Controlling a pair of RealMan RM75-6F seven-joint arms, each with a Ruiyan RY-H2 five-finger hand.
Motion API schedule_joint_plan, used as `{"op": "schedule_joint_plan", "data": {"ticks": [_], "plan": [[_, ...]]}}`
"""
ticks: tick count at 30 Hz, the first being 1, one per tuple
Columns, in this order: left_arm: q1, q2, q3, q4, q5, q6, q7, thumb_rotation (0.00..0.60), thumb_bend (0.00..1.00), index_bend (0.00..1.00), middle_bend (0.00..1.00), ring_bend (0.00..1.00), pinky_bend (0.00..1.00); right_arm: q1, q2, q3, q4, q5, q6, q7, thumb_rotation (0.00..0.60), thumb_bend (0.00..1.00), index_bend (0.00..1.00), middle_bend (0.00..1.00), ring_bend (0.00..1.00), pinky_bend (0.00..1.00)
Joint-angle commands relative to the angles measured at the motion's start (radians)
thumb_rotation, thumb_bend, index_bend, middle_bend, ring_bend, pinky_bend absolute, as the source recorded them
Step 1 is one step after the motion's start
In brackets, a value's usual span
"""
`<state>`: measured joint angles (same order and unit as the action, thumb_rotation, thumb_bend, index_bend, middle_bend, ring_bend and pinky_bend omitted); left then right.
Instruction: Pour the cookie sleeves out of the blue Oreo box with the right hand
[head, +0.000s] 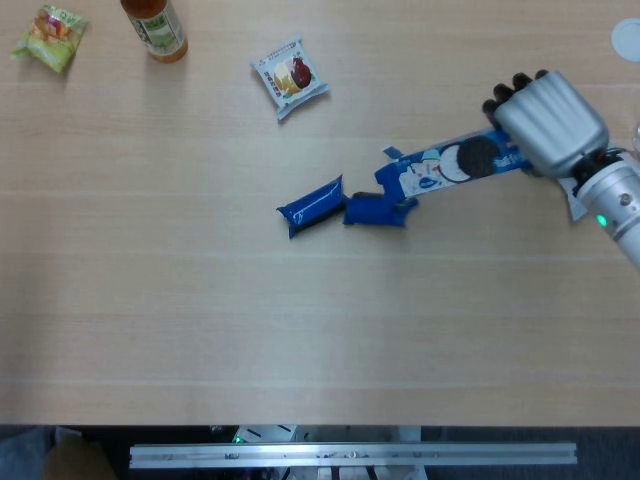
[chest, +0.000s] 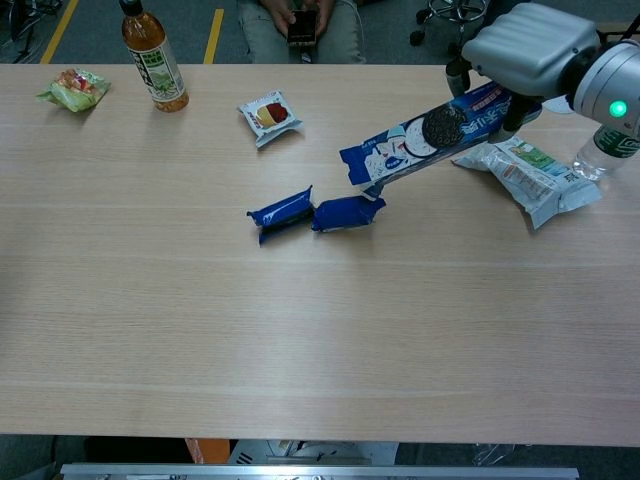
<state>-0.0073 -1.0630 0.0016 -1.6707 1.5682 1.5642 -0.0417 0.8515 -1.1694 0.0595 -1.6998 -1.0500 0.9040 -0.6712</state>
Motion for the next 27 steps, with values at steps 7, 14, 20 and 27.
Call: {"op": "schedule_joint_plan", "data": {"ticks": [7, 14, 20, 27], "plan": [[-0.007, -0.003, -0.003, -0.008, 0.002, -0.007, 0.017, 0.6, 0.2, 0.13, 0.11, 0.12, 0.06, -0.07, 0.032, -0.011, -0.01, -0.099, 0.056, 0.139, 0.6, 0.06, 0.47, 0.42, 0.37, 0.54], [-0.009, -0.003, -0.001, -0.017, 0.004, -0.011, 0.028, 0.6, 0.2, 0.13, 0.11, 0.12, 0.06, -0.097, -0.05, -0.007, 0.009, -0.145, 0.087, 0.186, 0.6, 0.05, 0.47, 0.42, 0.37, 0.54], [-0.003, 0.0, 0.001, -0.014, -0.003, -0.008, 0.023, 0.6, 0.2, 0.13, 0.11, 0.12, 0.06, -0.104, -0.14, 0.007, 0.027, -0.131, 0.097, 0.191, 0.6, 0.05, 0.45, 0.4, 0.36, 0.54], [0.0, 0.002, 0.001, -0.007, -0.007, -0.005, 0.016, 0.6, 0.2, 0.13, 0.11, 0.12, 0.06, -0.106, -0.203, 0.003, 0.054, -0.09, 0.082, 0.158, 0.6, 0.04, 0.32, 0.35, 0.3, 0.51]]}}
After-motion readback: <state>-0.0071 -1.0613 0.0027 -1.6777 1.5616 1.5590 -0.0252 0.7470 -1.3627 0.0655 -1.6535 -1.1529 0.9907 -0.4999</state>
